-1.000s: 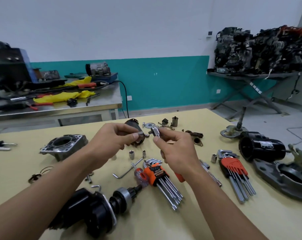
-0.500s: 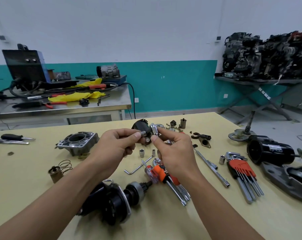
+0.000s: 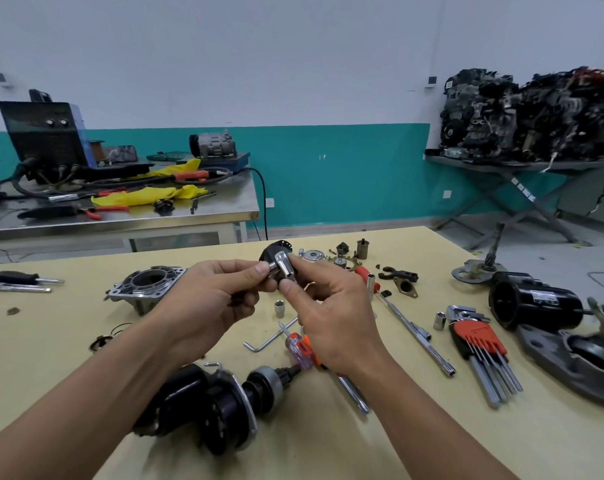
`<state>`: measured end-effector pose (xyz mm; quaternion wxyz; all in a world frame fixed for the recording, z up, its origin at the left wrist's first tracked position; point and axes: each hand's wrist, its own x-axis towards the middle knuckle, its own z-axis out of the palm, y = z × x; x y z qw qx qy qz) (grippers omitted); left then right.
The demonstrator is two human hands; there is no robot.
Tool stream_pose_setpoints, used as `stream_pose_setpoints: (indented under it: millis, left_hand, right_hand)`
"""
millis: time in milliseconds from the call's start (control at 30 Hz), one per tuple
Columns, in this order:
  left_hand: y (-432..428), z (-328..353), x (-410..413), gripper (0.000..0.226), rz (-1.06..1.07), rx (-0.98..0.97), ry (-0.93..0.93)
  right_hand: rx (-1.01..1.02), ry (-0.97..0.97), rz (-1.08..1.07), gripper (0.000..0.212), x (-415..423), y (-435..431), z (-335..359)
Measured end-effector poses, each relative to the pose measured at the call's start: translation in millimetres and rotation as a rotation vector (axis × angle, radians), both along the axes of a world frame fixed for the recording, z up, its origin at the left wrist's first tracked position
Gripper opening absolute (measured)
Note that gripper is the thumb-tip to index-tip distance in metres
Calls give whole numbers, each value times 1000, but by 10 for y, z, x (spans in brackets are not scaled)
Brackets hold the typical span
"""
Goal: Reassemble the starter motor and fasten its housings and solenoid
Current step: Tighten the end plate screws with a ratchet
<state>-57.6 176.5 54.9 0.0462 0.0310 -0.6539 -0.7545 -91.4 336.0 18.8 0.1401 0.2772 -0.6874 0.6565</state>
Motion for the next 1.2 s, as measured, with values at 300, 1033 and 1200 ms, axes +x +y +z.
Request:
stream_pose_setpoints:
  millis: [300, 1033, 1200]
  left_hand:
    - [-172, -82, 188, 13, 145, -952, 319]
    - [-677, 41, -8, 31, -188, -251, -173]
    - [-690, 93, -27, 31, -357, -134, -244]
  right_hand:
    - [112, -501, 279, 44, 58, -66, 118]
    - [420, 136, 537, 32, -540, -337, 320]
    - [614, 560, 313, 36, -615, -355, 254]
